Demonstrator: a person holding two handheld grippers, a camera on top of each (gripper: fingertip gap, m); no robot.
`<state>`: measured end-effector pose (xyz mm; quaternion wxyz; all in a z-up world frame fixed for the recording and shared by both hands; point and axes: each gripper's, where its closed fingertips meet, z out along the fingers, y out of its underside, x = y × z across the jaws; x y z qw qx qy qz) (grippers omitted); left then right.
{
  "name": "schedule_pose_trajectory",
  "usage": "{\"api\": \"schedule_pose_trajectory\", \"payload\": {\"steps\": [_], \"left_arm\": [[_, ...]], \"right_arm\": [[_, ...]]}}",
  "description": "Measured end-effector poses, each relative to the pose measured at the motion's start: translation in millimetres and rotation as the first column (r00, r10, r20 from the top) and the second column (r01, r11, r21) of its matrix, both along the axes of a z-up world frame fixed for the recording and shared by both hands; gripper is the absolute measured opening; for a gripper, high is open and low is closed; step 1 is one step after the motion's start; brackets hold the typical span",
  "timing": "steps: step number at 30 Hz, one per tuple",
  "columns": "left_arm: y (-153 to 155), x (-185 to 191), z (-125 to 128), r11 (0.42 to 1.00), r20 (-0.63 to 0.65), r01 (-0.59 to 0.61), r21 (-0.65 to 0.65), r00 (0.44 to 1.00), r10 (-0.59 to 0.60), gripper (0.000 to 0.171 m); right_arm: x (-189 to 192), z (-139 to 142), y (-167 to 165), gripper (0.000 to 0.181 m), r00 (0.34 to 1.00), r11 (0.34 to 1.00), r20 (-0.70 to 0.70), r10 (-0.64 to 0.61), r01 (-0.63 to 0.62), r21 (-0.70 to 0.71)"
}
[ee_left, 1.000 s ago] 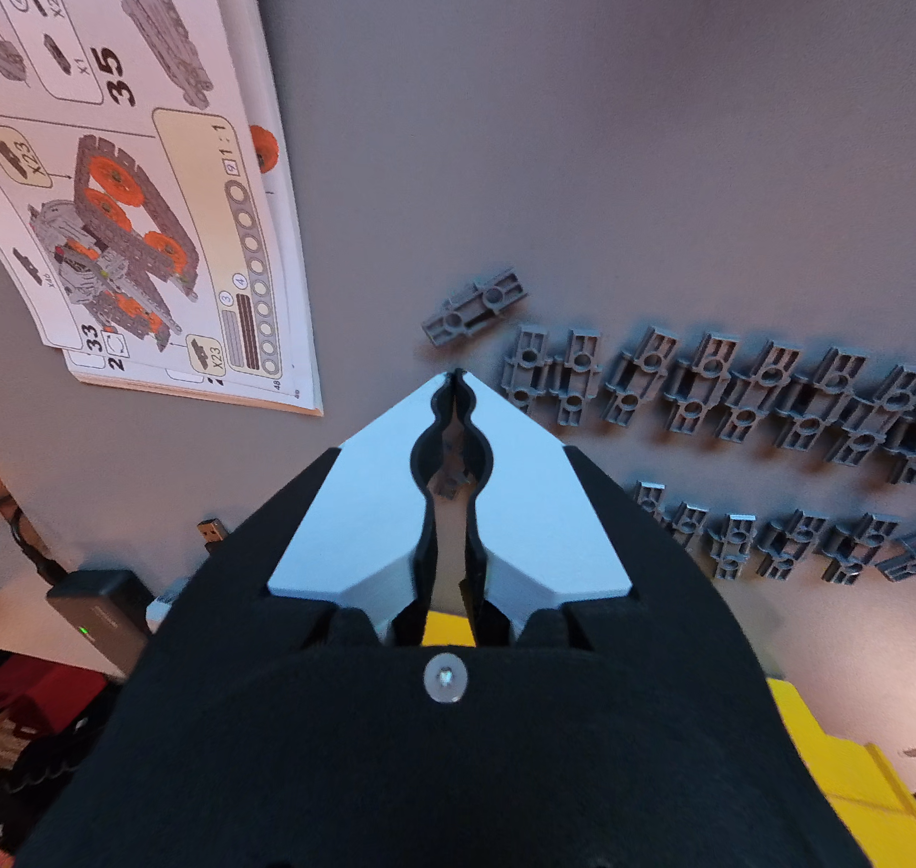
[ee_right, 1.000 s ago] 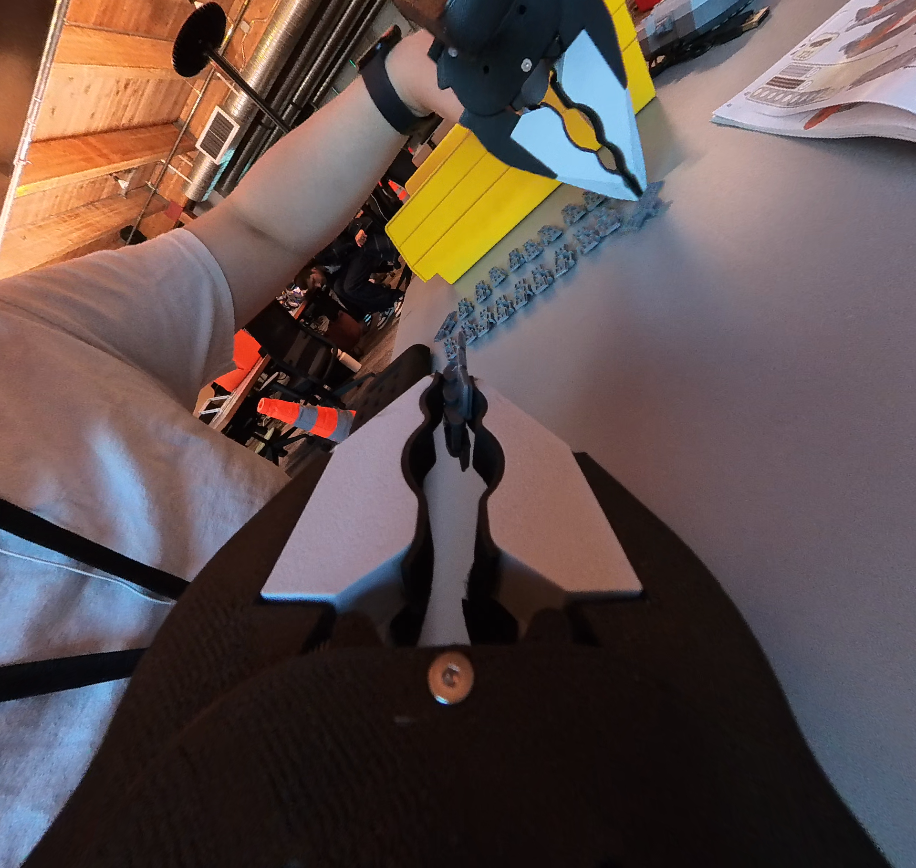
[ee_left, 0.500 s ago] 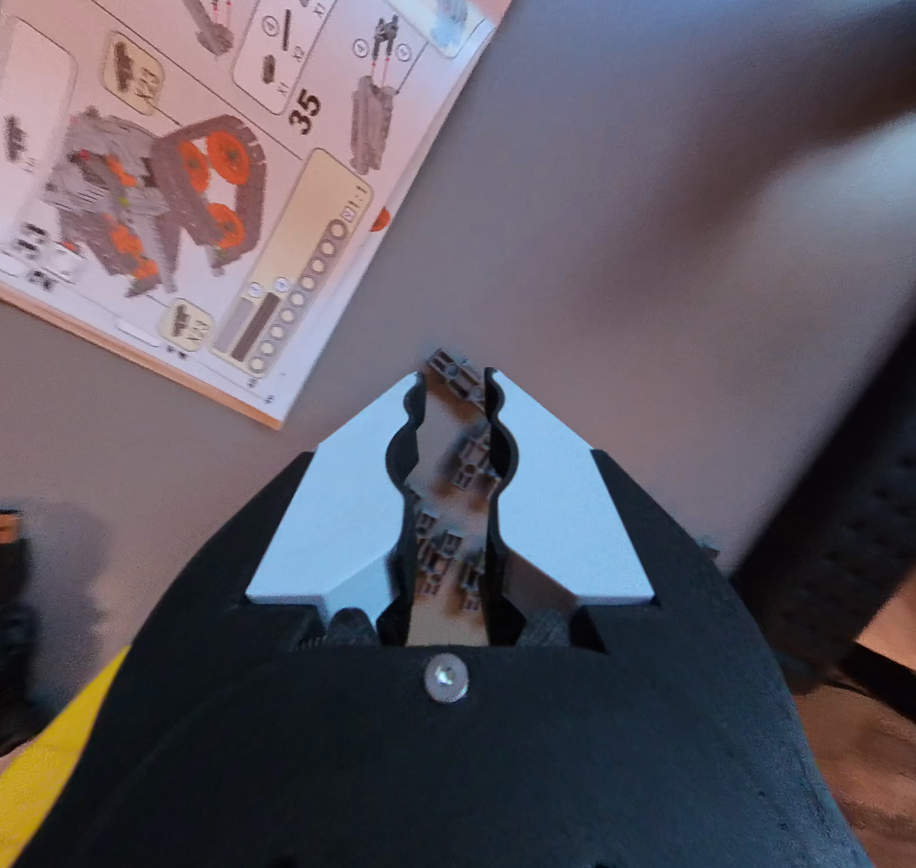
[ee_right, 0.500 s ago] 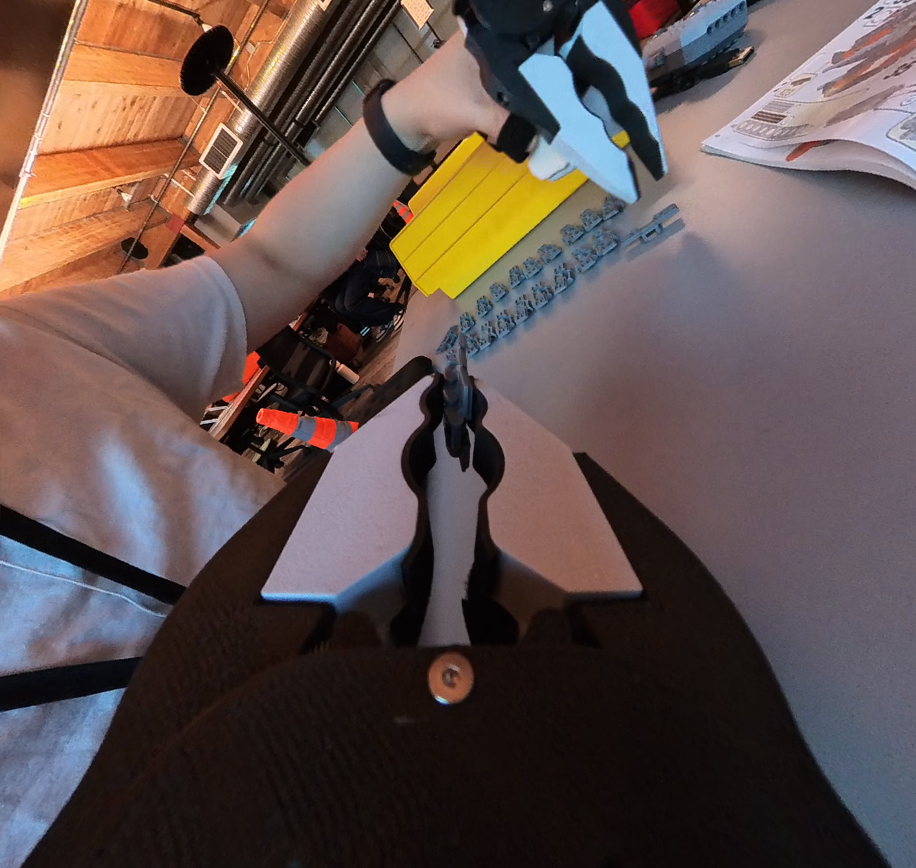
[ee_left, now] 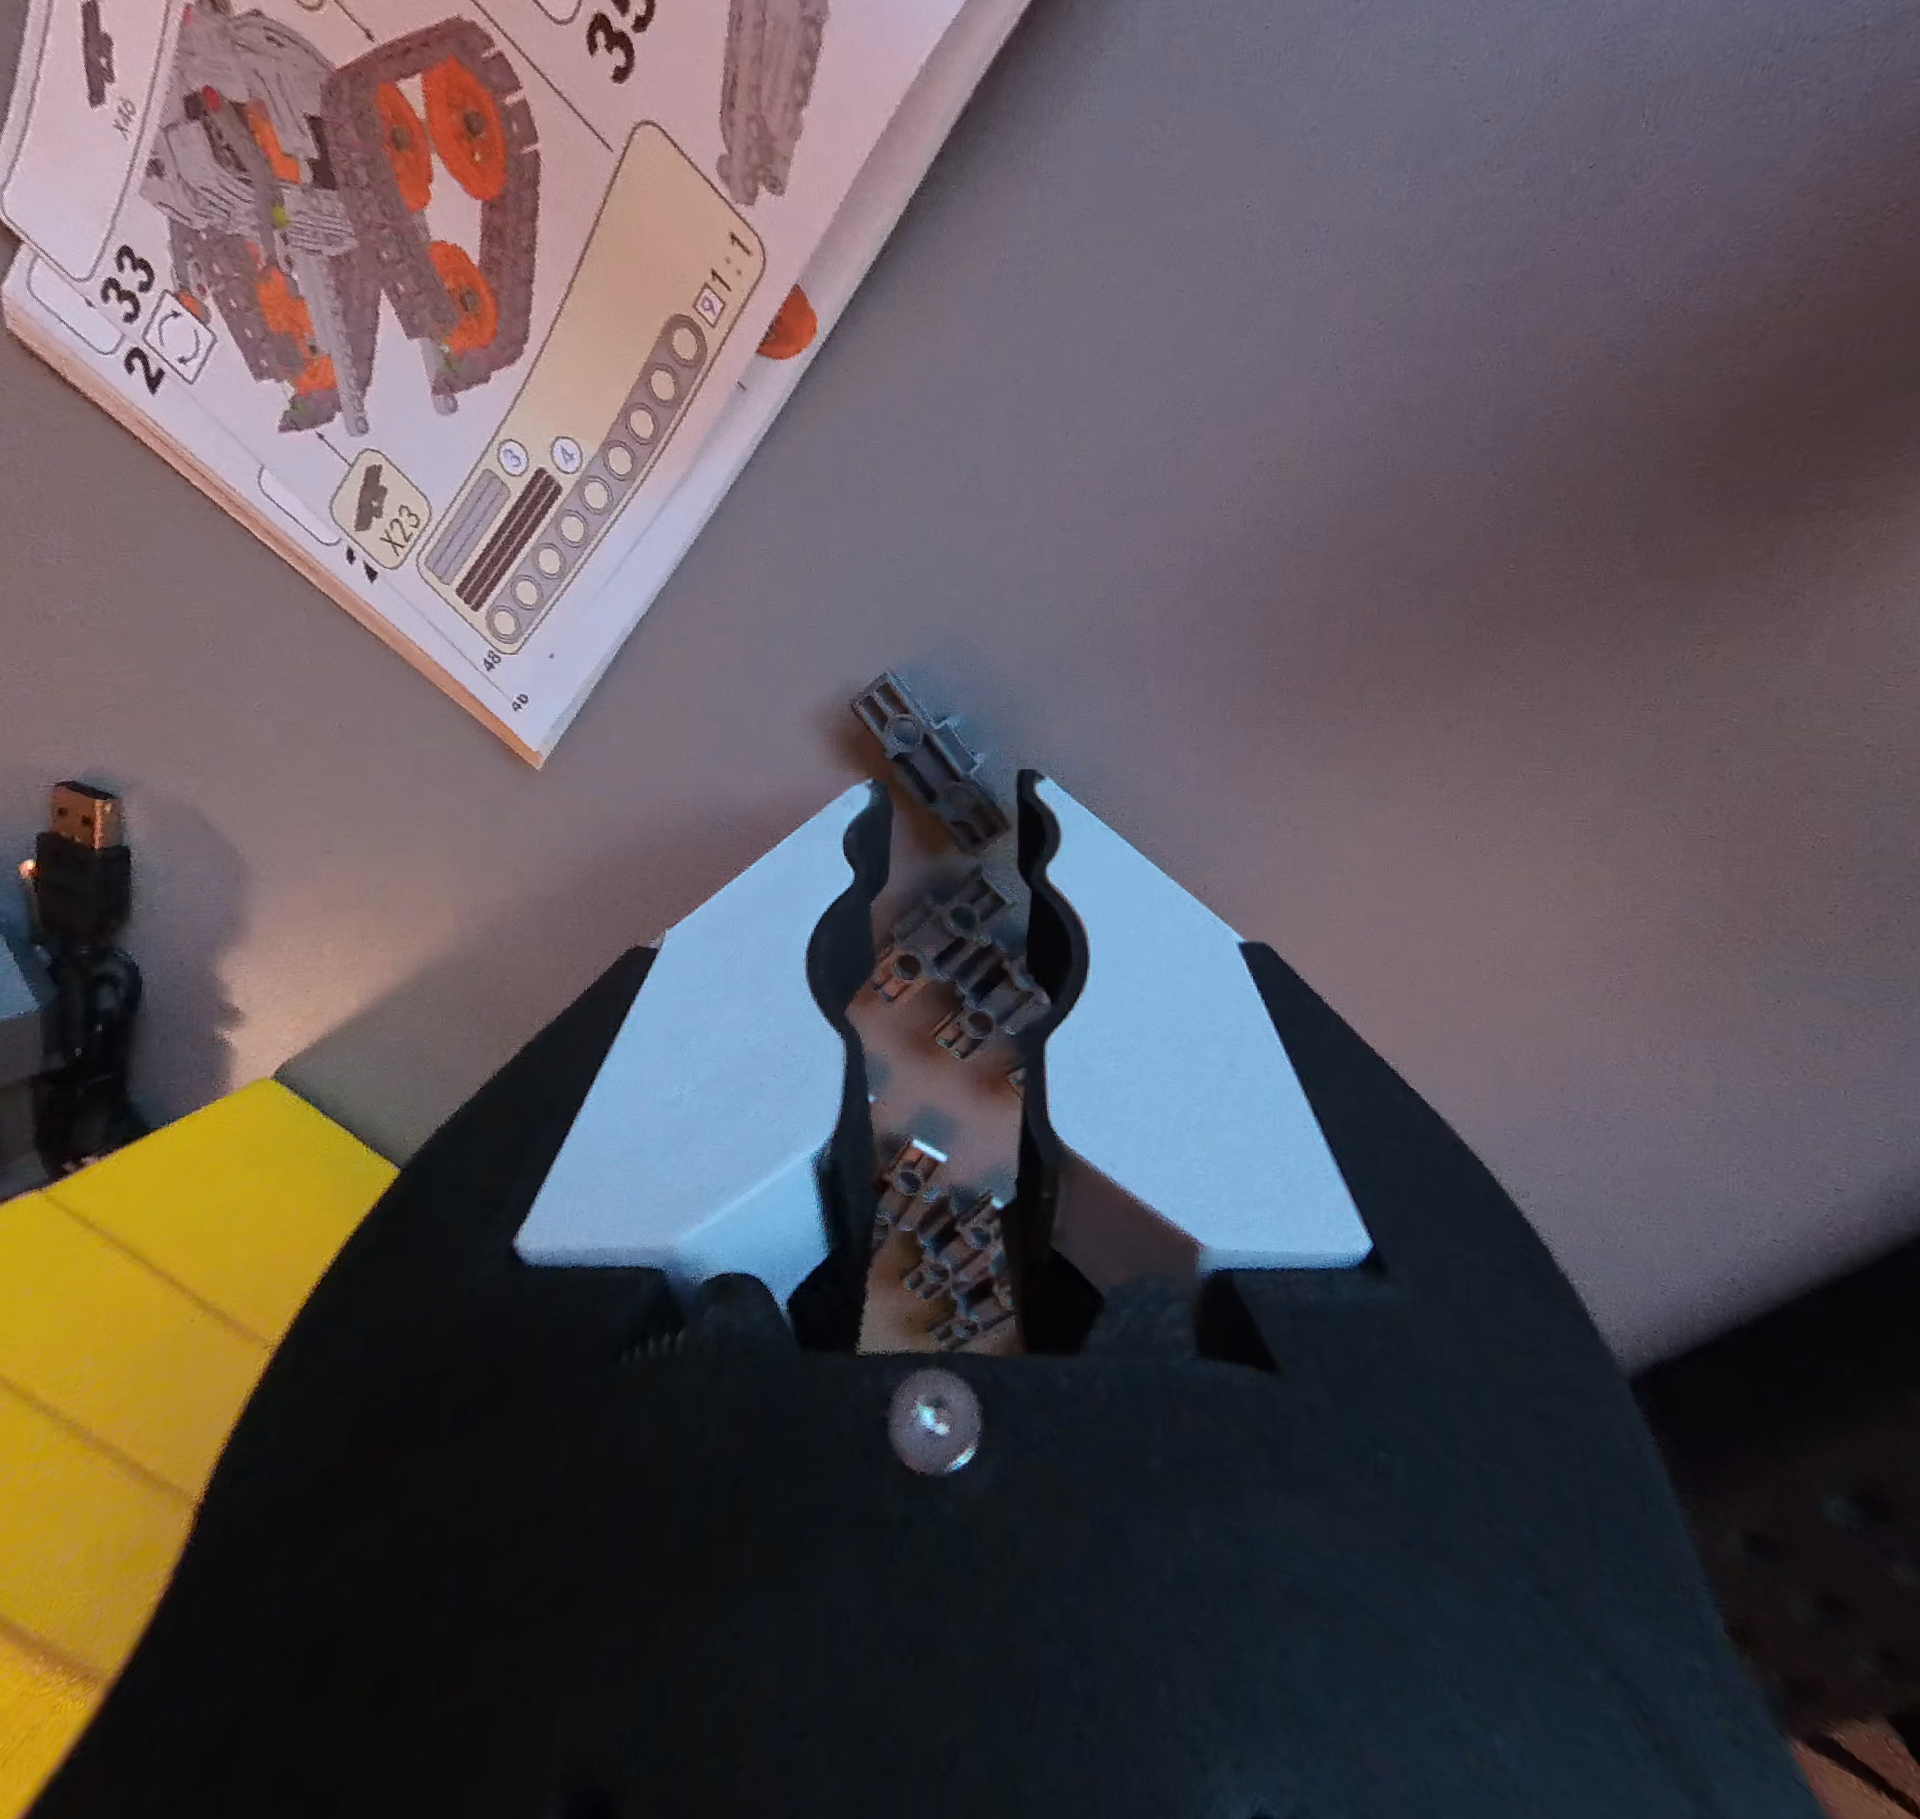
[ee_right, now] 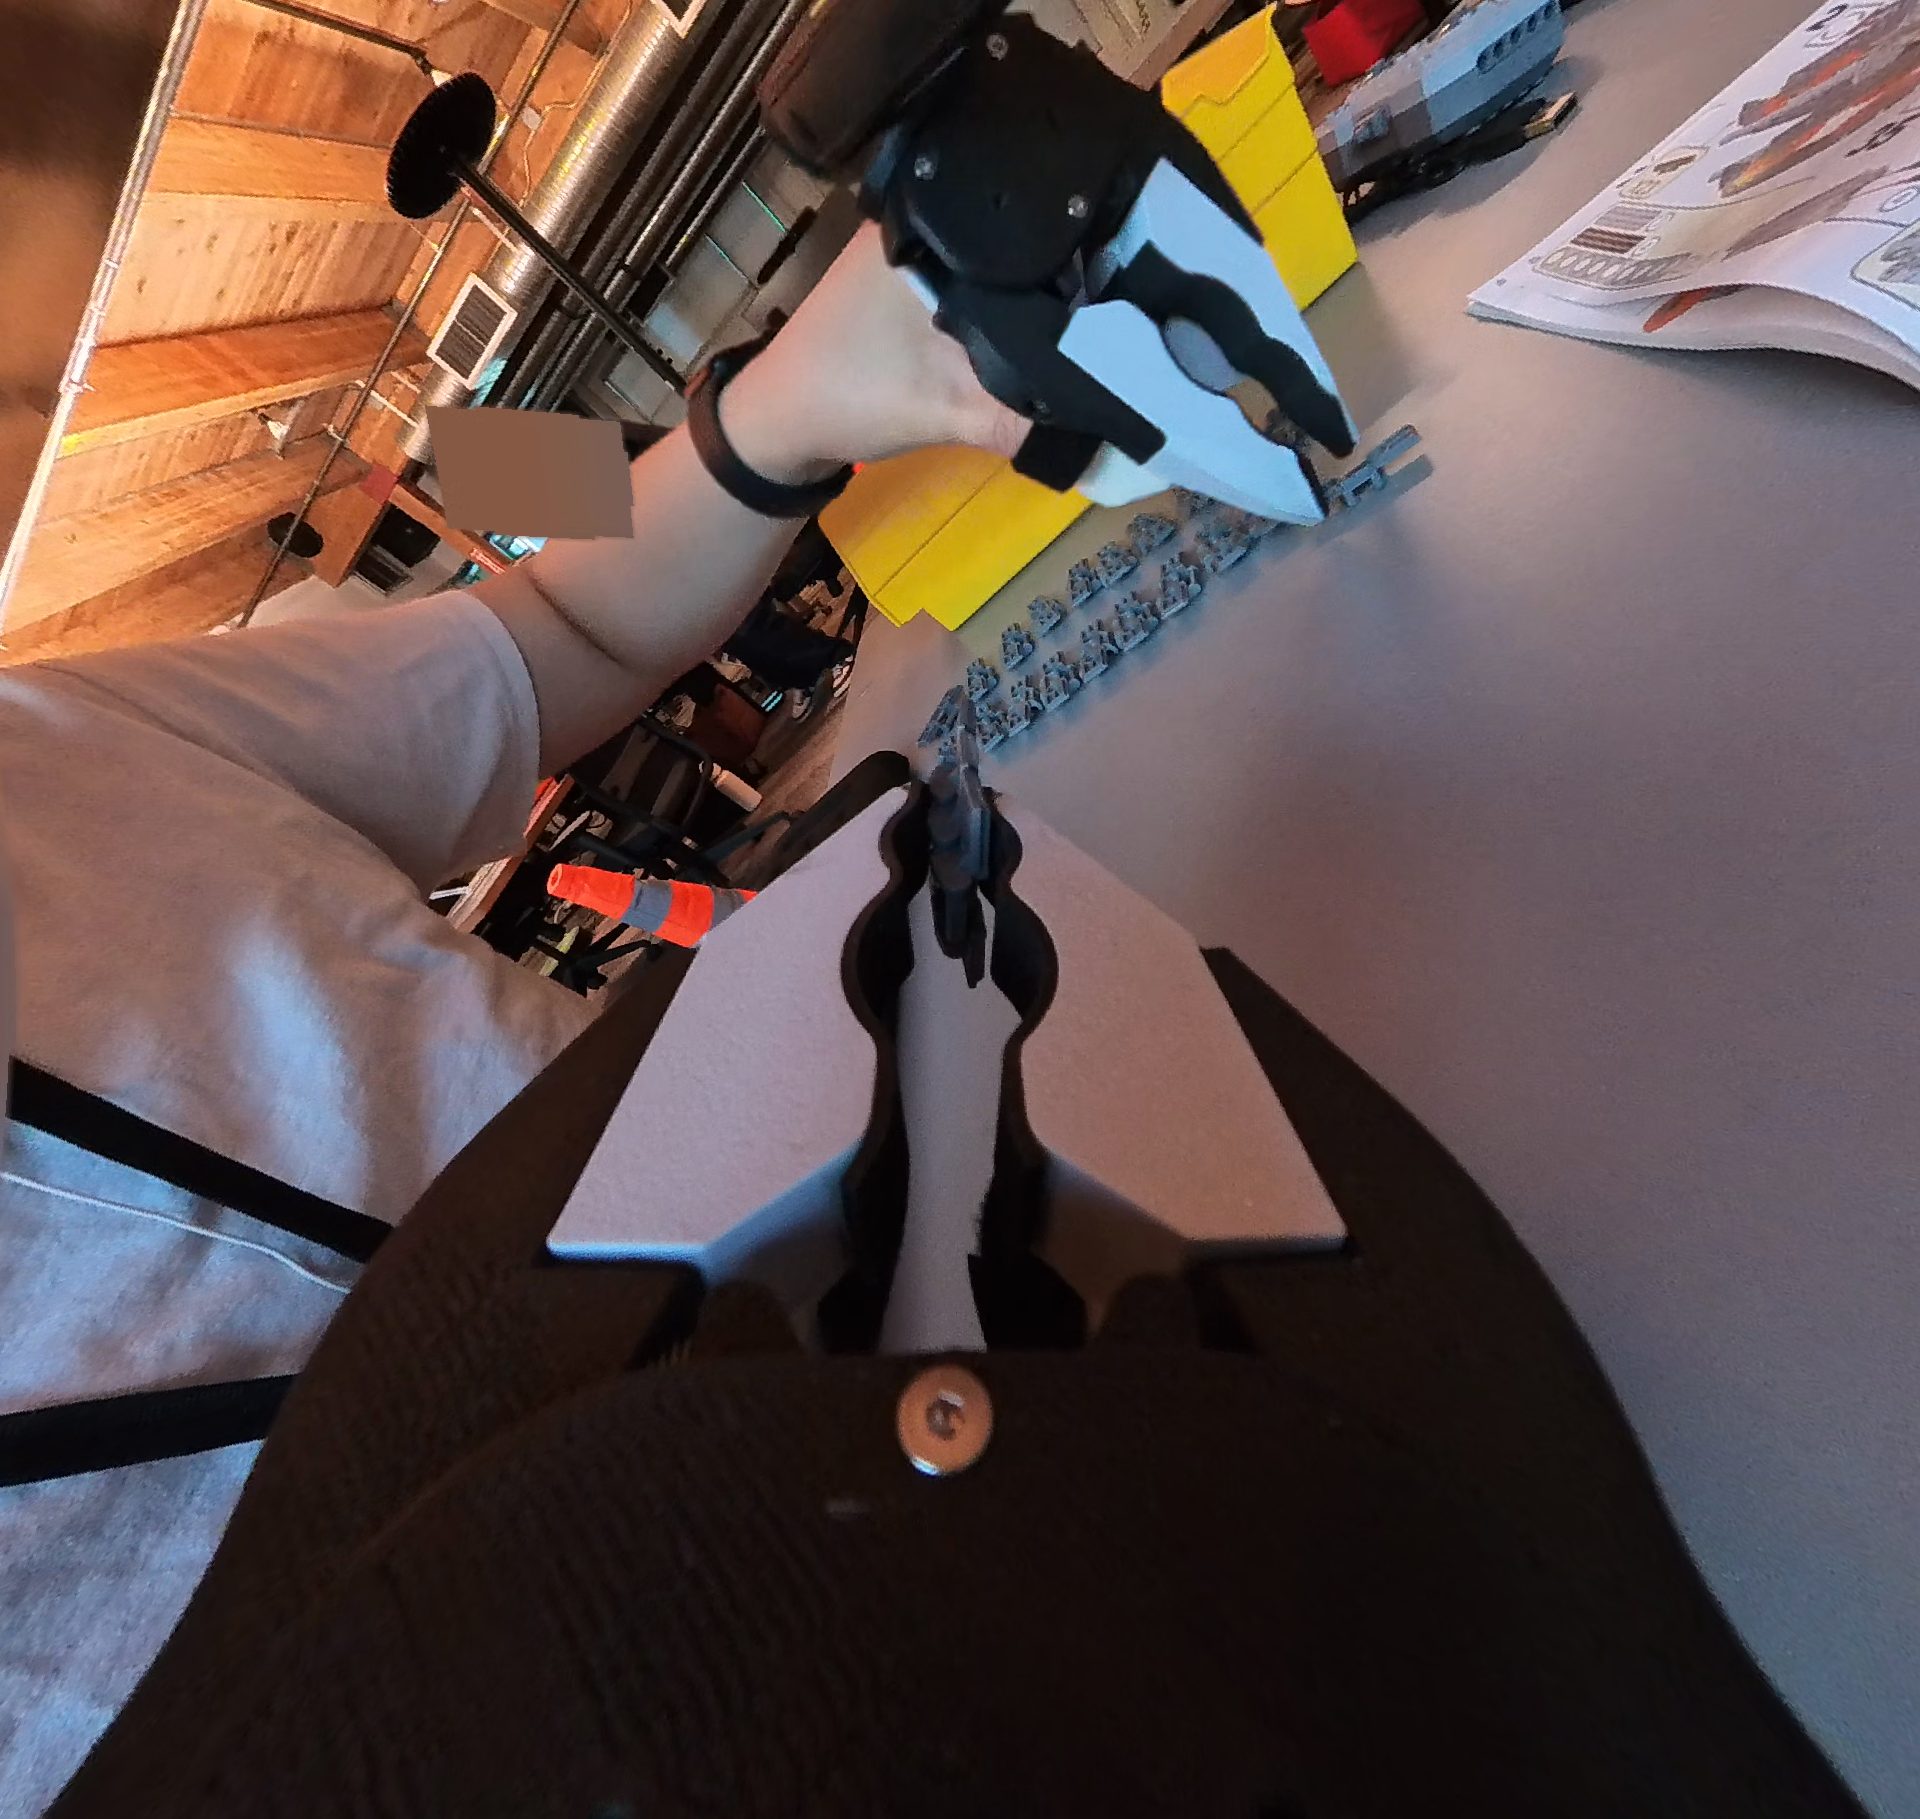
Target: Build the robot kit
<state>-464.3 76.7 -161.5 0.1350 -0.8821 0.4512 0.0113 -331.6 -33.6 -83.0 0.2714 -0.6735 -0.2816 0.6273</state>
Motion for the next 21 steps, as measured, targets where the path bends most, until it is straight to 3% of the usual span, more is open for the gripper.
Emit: {"api": "schedule_pose_trajectory", "payload": {"steps": [4, 6, 9, 15, 18, 21], "left_arm": [[4, -5, 1, 0.992, -0.099, 0.048, 0.120, 0.994, -0.036, 0.016], [2, -5, -1, 0.988, -0.117, 0.080, 0.134, 0.991, -0.065, 0.000], [8, -11, 0, 0.984, -0.153, 0.084, 0.155, 0.986, -0.060, 0.000], [6, 2, 13, 0.999, 0.094, -0.001, -0.048, 0.996, 0.006, 0.000], [10, 0, 17, 0.999, 0.125, -0.019, -0.041, 0.992, 0.024, 0.000], [6, 4, 13, 1.000, 0.089, 0.018, 0.017, 0.996, -0.020, 0.021]], "right_arm": [[-1, -1, -2, 0.005, 1.000, 1.000, 0.006, 0.007, -0.007, 0.003], [-1, -1, -2, 0.005, 1.000, 1.000, 0.007, 0.008, -0.009, 0.004], [-1, 0, -2, 0.005, 1.000, 1.000, 0.006, 0.008, -0.008, 0.005], [2, 1, 0, 0.005, 1.000, 1.000, 0.007, -0.004, 0.004, 0.014], [3, 3, 1, 0.005, 1.000, 1.000, 0.000, -0.009, 0.009, 0.017], [3, 5, -1, 0.005, 1.000, 1.000, -0.003, -0.004, 0.004, 0.021]]}}
